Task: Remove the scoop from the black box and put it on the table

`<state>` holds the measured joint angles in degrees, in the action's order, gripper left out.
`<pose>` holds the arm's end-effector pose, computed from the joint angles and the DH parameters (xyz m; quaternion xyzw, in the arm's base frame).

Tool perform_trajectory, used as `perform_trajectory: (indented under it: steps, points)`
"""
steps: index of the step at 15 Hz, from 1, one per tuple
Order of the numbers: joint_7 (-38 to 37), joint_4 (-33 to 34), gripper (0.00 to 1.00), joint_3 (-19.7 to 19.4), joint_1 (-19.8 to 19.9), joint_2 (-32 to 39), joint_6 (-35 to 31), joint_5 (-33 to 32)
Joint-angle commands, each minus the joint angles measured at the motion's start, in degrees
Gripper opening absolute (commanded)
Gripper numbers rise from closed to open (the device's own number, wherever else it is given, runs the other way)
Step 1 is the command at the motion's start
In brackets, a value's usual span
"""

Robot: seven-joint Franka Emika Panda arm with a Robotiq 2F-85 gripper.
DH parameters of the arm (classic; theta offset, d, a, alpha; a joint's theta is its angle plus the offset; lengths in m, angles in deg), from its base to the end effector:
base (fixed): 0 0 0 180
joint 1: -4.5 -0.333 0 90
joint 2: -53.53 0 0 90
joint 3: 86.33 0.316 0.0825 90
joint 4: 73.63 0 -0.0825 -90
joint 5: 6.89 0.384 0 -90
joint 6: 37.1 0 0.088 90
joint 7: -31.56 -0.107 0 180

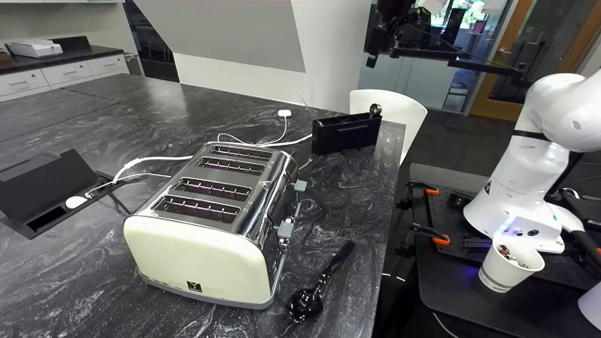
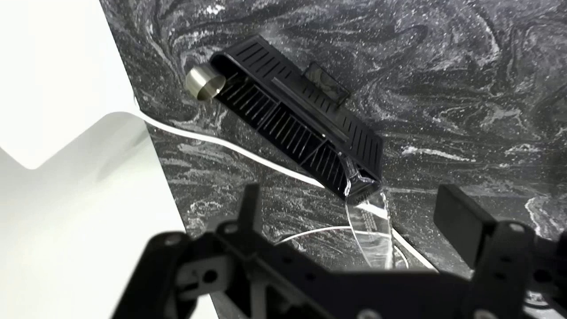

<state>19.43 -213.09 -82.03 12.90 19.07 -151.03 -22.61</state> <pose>0.3838 -0.0411 0.5308 0.9809 -0.0986 0.0848 0.1447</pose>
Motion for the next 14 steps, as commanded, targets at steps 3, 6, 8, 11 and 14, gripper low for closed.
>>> perform_trajectory:
  steps: [3, 6, 8, 11, 14]
  points:
    - [14.1, -0.7, 1.0, -8.2, -1.4, 11.0, -18.6, -2.8]
    - [27.0, 1.0, 1.0, -13.0, -3.3, 18.5, -23.9, 1.0]
    - [35.4, 1.7, 1.0, -15.0, -4.8, 22.5, -24.8, 5.2]
    - [44.8, 1.6, 1.0, -15.2, -6.2, 26.6, -25.3, 10.4]
    - [42.1, 0.4, 1.0, -13.7, -4.8, 25.9, -24.4, 8.7]
